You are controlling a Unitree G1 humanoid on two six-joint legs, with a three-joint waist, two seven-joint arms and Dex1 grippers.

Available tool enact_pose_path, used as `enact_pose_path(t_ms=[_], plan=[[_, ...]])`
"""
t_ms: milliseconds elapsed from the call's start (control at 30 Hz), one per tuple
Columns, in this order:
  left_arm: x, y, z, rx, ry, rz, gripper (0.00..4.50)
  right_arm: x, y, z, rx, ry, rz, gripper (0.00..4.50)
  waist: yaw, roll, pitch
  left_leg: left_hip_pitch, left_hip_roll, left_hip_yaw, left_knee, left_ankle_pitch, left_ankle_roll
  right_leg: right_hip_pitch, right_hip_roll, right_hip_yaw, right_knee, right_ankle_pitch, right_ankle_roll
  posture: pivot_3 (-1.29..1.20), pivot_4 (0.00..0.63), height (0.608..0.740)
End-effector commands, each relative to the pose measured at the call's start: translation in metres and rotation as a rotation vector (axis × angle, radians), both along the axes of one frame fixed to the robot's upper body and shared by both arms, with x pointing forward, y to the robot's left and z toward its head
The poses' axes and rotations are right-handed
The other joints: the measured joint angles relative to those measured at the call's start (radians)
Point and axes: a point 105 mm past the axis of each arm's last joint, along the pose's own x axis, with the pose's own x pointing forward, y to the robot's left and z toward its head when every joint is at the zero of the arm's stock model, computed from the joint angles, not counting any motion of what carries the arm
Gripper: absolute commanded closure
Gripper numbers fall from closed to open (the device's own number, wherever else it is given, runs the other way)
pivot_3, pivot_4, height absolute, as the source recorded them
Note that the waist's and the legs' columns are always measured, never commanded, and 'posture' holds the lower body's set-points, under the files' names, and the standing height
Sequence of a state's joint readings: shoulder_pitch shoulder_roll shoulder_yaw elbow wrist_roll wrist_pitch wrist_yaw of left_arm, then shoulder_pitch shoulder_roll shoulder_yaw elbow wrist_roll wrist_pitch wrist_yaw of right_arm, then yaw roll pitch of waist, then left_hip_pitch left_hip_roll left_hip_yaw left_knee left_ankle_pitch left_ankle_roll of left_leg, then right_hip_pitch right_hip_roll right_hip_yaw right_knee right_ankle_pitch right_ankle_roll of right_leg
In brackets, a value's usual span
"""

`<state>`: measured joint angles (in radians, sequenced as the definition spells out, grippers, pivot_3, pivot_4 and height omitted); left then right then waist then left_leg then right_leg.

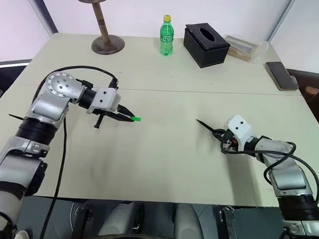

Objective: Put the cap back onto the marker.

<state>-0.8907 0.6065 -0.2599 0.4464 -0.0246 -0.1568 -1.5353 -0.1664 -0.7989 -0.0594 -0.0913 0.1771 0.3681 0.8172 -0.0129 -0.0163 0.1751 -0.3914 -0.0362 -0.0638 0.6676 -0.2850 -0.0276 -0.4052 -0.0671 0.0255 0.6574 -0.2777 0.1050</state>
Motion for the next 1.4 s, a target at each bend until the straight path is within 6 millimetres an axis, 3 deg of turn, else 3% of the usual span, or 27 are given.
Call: enact_pose_path(t_ms=[33,267,500,1400], plan=[[0.009,-0.012,0.008,0.001,-0.07,-0.031,4.35,-0.007,0.016,0.04,-0.083,-0.129,0.041,4.47,-0.001,0.0,0.0,0.0,0.0,0.0,0.0,0.0,0.0,0.0,0.0,0.0,0.0,0.0,0.0,0.0,0.15,0.74],[0.021,-0.029,0.009,0.0,-0.149,-0.073,4.35,-0.025,0.048,0.067,-0.13,-0.18,0.105,4.47,0.001,0.0,0.0,0.0,0.0,0.0,0.0,0.0,0.0,0.0,0.0,0.0,0.0,0.0,0.0,0.0,0.15,0.74],[0.027,-0.04,0.015,-0.008,-0.197,-0.097,4.35,-0.037,0.073,0.073,-0.11,-0.169,0.166,4.47,0.001,0.0,0.0,-0.001,0.0,0.0,0.0,0.0,0.0,0.0,0.0,0.0,0.0,0.0,0.0,0.0,0.15,0.74],[0.022,-0.061,0.017,-0.046,-0.24,-0.153,4.35,-0.036,0.099,0.073,-0.116,-0.166,0.254,4.47,0.001,0.0,0.0,-0.001,0.0,0.0,0.0,0.0,0.0,-0.001,0.0,0.0,0.0,0.0,0.0,0.0,0.15,0.74]])
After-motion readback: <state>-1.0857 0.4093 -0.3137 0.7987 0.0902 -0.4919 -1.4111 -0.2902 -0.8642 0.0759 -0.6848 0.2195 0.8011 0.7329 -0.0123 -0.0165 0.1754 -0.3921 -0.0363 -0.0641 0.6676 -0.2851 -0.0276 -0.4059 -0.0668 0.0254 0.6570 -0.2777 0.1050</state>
